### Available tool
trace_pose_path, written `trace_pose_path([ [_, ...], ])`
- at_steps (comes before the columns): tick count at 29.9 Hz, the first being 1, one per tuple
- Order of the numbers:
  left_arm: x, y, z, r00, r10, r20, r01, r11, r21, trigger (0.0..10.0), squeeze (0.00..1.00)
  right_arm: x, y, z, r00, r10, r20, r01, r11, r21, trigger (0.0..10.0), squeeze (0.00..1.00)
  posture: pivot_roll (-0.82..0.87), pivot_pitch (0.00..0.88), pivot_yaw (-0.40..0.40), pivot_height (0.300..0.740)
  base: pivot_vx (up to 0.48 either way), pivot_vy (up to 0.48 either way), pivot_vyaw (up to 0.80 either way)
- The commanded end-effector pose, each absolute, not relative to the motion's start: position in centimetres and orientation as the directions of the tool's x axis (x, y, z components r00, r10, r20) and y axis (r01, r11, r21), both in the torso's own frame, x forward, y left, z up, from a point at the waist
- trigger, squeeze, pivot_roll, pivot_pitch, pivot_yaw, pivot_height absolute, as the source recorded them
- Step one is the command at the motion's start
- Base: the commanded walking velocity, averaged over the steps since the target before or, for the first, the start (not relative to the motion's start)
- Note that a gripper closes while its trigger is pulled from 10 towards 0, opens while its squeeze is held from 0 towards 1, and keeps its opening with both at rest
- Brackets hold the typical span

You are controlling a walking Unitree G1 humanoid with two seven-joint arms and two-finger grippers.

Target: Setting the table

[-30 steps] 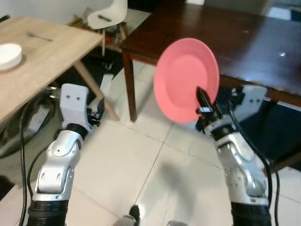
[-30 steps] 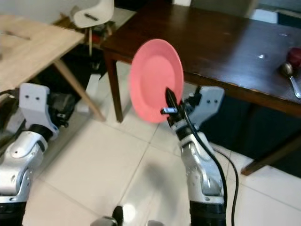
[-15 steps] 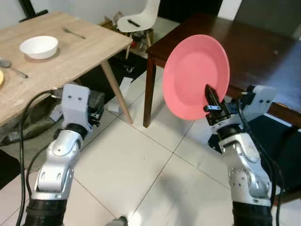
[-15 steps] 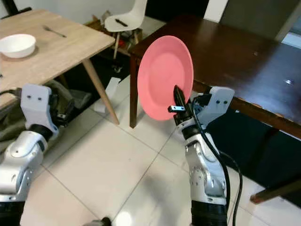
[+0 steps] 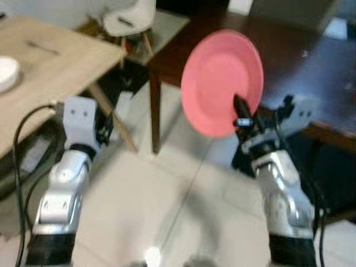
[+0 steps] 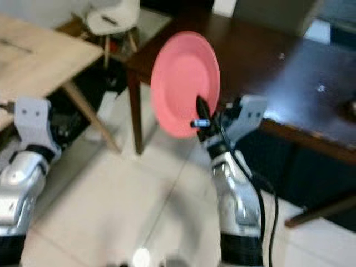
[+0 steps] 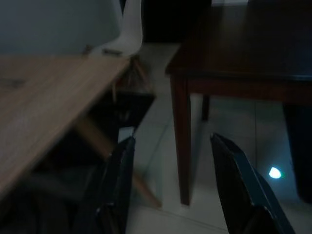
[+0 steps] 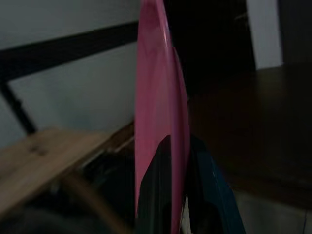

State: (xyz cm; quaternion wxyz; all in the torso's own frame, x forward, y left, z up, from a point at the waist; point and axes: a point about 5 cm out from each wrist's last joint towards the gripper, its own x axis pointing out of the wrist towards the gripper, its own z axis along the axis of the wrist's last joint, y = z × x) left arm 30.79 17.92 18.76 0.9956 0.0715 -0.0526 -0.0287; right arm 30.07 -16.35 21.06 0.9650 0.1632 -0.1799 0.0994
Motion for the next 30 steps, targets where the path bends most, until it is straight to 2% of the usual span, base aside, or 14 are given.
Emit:
trace_pose_path([
  [1, 30.69, 18.06, 18.43, 0.994, -0.061, 0.088, 0.047, 0.987, 0.152, 10.0, 0.0, 29.99, -16.66, 21.01, 0.917, 0.12, 0.381, -0.239, 0.929, 0.282, 10.0, 0.0, -0.07, 0.022, 0.044, 0.74, 0.48, 0.0, 0.0],
  [22, 30.73, 17.89, 18.68, 0.992, -0.075, 0.103, 0.058, 0.986, 0.156, 10.0, 0.0, 30.18, -16.99, 21.21, 0.915, 0.104, 0.39, -0.22, 0.939, 0.264, 10.0, 0.0, -0.07, 0.025, 0.047, 0.74, 0.474, 0.0, 0.0],
  [30, 30.63, 17.37, 19.01, 0.986, -0.105, 0.128, 0.08, 0.979, 0.187, 10.0, 0.0, 30.43, -17.28, 21.44, 0.913, 0.094, 0.397, -0.208, 0.944, 0.255, 10.0, 0.0, -0.07, 0.021, 0.047, 0.74, 0.0, 0.0, 0.0],
])
